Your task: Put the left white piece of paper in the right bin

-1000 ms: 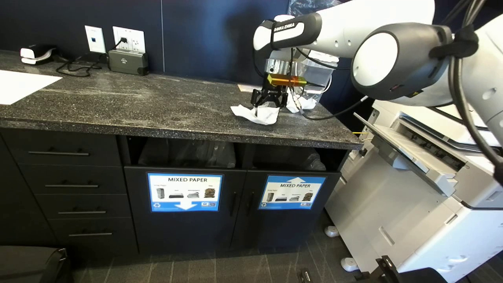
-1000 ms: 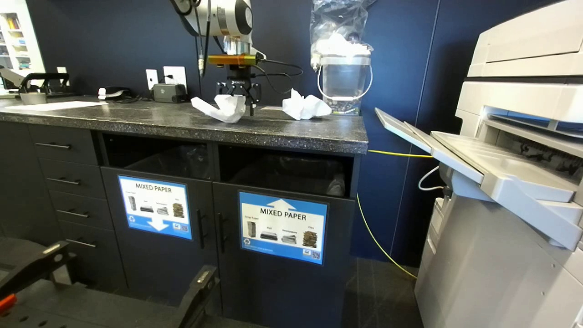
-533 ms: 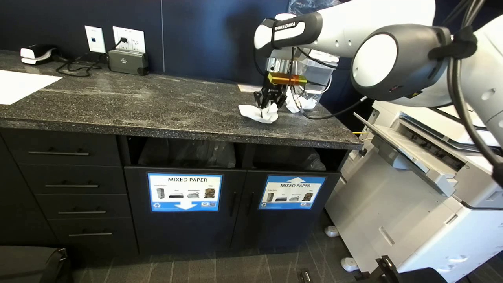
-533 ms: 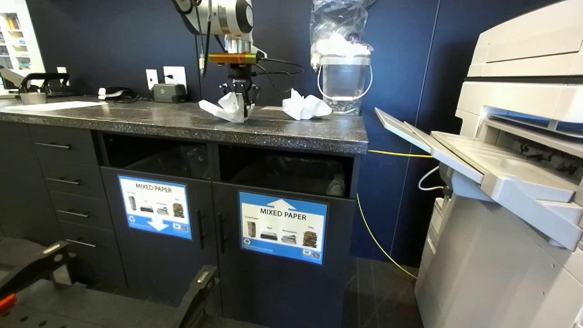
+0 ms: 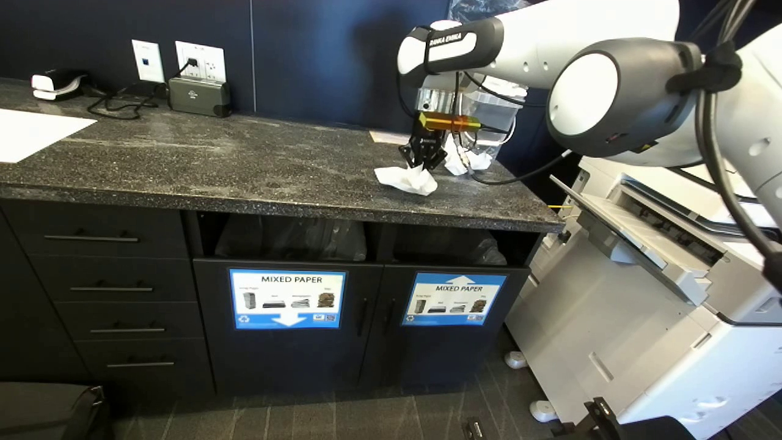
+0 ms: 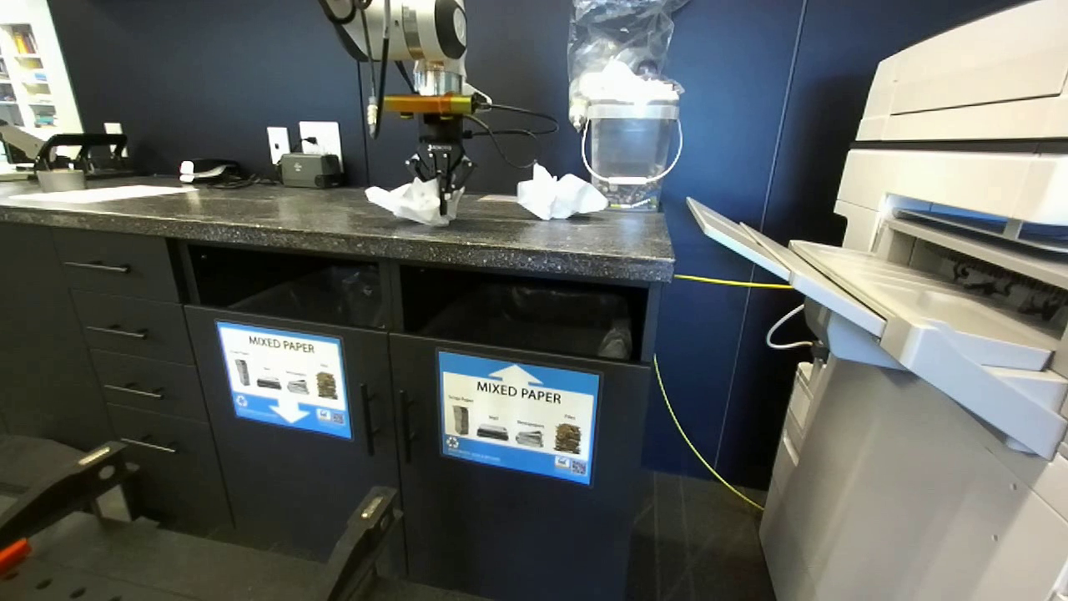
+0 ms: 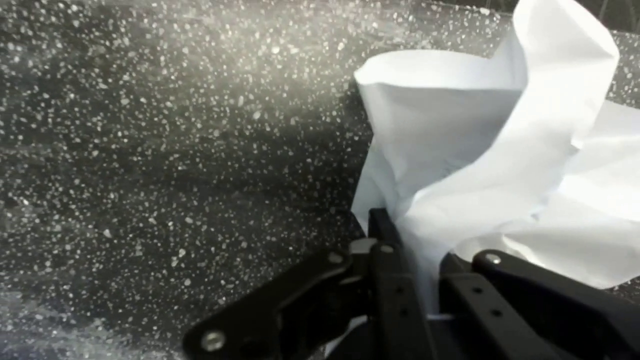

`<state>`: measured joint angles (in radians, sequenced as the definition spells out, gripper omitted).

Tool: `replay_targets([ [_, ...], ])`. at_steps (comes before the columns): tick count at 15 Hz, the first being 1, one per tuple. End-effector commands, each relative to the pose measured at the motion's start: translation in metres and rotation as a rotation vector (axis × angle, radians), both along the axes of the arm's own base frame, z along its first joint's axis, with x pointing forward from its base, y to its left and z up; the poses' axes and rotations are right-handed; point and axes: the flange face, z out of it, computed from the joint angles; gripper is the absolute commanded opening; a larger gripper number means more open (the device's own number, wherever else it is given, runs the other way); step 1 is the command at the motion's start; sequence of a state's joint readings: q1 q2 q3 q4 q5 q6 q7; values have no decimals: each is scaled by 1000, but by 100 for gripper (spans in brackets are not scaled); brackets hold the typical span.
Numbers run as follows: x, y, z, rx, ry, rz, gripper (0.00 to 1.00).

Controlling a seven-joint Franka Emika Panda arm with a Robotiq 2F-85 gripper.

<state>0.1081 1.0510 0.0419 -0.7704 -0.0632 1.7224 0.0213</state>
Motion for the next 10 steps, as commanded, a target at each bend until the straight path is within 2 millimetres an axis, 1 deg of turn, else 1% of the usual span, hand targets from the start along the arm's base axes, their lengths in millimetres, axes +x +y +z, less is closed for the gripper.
replay_targets([
  [1, -3, -8, 5, 14, 42, 7, 2],
  [5, -11, -17, 2, 28, 86, 37, 1],
  [7, -15, -21, 0, 12, 67, 54, 0],
  [10, -25, -19, -7, -1, 28, 96, 1],
])
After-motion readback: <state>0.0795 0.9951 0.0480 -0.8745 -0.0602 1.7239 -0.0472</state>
